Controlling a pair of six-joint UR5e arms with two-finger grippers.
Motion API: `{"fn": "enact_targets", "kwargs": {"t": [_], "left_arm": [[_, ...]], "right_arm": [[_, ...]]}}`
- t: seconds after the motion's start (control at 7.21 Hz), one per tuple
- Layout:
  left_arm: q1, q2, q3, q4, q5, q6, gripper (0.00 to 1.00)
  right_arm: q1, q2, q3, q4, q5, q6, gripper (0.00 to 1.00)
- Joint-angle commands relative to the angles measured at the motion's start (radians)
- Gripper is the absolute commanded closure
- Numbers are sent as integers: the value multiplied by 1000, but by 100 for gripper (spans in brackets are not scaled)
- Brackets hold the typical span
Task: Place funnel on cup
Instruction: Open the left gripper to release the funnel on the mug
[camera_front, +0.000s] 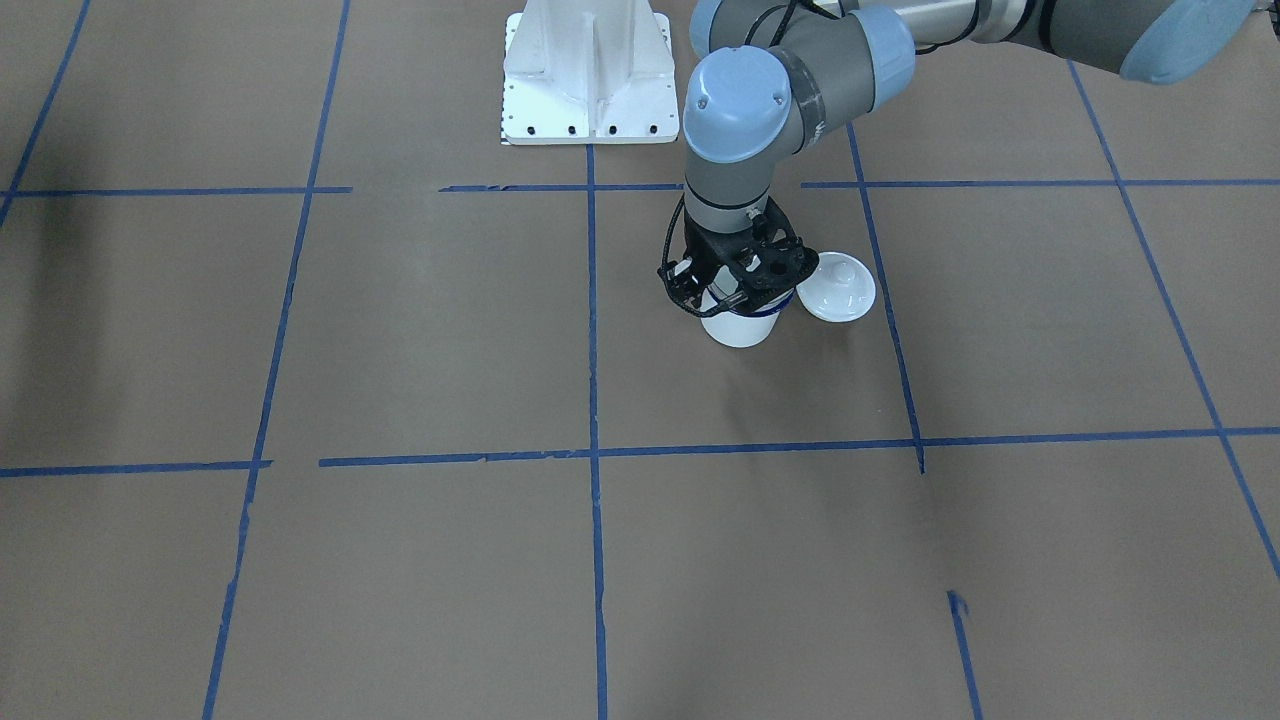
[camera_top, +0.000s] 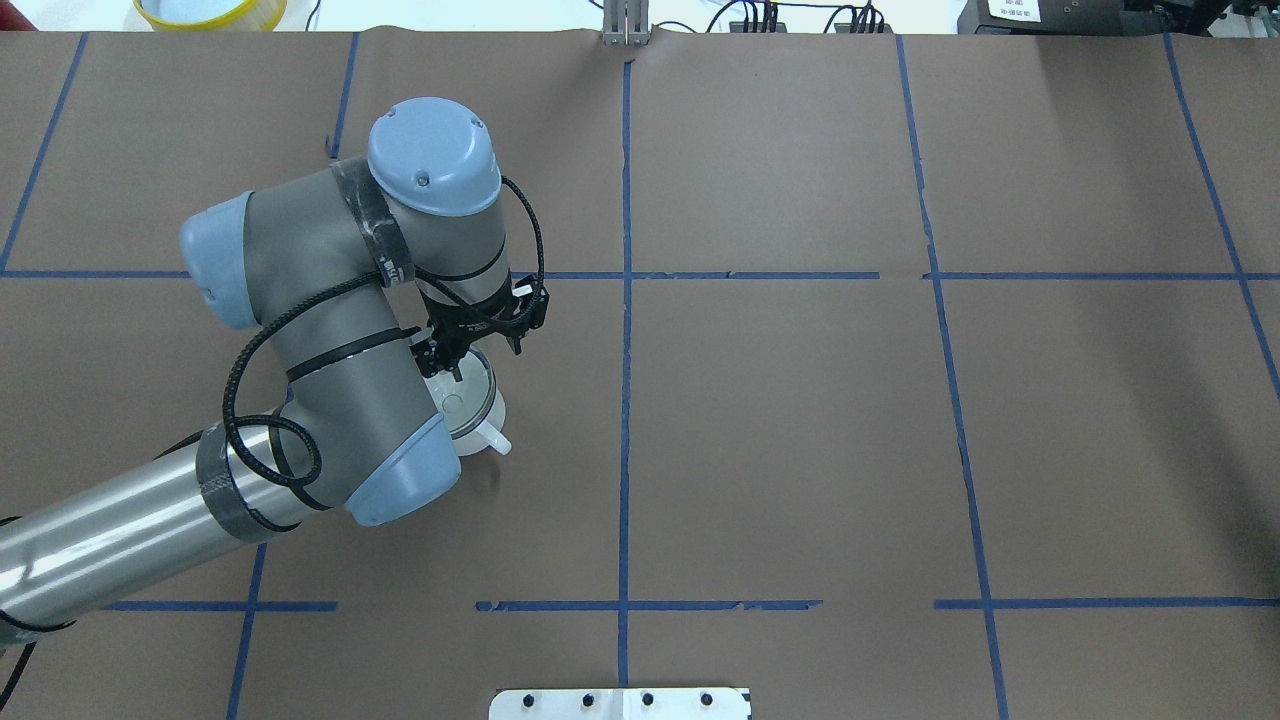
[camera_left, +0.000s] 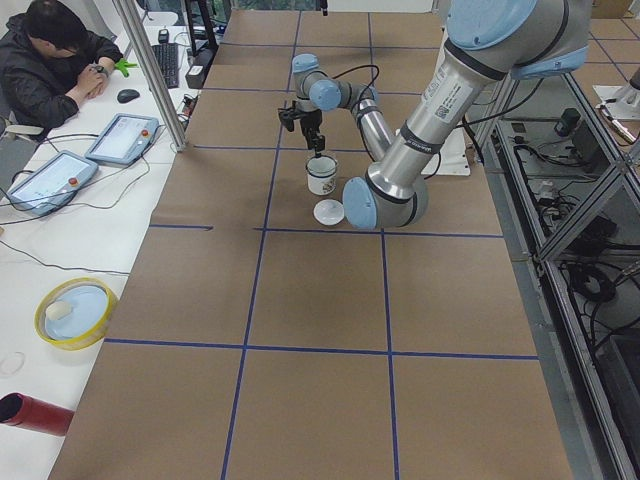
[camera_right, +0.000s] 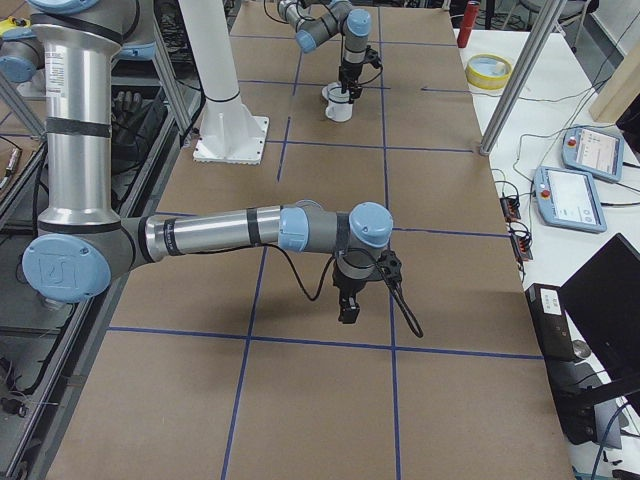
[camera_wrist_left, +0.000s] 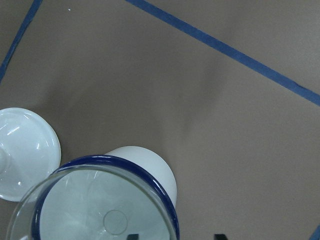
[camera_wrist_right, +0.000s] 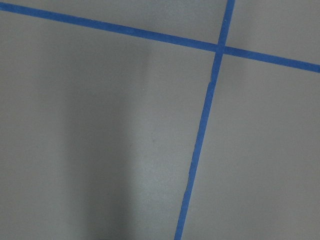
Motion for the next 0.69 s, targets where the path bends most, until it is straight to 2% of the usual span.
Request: {"fn": "enact_targets", "kwargs": {"t": [0.0,0.28,0.42,0.55], "left_arm": [[-32,104,-152,-1,1,170,0],[-227,298,-240,-120,-13,584,0],[-333,410,-236,-213,-57,768,0],[-450,514,-229,-286,-144,978,0]], "right_arm": [[0,0,0,0,0,0,0],[0,0,0,0,0,0,0],[0,0,0,0,0,0,0],[0,0,0,0,0,0,0]]}}
